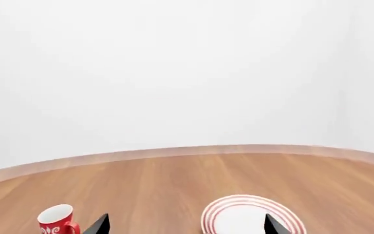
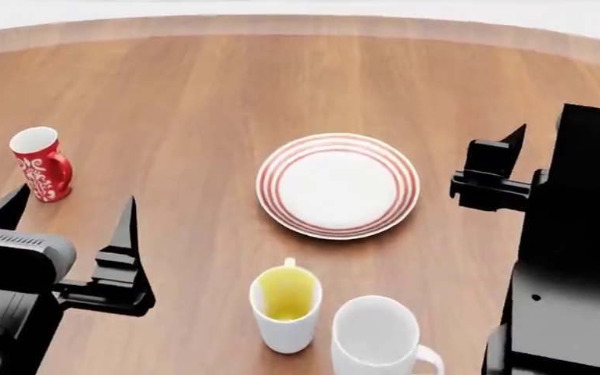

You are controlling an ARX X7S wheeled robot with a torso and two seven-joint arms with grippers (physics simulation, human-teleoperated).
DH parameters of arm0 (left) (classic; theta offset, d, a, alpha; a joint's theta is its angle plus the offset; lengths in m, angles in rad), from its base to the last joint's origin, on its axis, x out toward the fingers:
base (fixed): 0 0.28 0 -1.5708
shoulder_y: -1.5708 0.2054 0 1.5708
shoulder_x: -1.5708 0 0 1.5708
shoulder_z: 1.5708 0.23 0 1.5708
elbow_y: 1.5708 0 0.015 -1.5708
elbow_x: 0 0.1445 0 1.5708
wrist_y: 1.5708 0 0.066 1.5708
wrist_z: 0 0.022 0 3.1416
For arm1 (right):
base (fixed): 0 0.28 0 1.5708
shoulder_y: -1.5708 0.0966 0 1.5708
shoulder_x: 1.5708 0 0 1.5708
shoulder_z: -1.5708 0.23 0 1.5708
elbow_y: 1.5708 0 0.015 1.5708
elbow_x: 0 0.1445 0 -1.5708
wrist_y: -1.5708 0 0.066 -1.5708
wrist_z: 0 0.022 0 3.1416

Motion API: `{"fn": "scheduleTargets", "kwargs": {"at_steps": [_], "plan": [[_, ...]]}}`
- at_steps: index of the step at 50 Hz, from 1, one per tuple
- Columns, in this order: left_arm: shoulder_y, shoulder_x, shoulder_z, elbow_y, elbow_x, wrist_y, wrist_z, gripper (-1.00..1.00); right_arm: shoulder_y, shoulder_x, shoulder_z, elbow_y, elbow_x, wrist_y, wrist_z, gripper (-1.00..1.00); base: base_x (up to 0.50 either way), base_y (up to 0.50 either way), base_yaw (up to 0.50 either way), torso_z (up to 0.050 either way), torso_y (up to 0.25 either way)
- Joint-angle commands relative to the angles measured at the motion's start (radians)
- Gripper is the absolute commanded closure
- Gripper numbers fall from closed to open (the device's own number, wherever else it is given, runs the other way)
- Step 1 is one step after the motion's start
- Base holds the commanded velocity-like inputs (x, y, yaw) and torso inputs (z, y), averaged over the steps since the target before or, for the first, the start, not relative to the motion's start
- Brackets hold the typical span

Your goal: Pick up the red mug and put it on the plate

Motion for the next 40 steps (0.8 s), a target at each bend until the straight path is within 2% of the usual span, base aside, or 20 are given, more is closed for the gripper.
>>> {"fn": "scheduleTargets", "kwargs": {"at_steps": [1, 40], "plan": [[-0.046, -0.014, 0.009, 0.055, -0.022, -0.084, -0.01, -1.0, 0.123, 0.015, 0.02, 0.031, -0.012, 0.098, 0.014, -1.0, 0.5, 0.0, 0.0, 0.0, 0.0], [-0.047, -0.039, 0.033, 0.025, -0.052, -0.061, -0.041, -1.0, 0.116, 0.031, -0.01, 0.083, 0.01, 0.074, 0.018, -1.0, 0.5, 0.0, 0.0, 0.0, 0.001]]}}
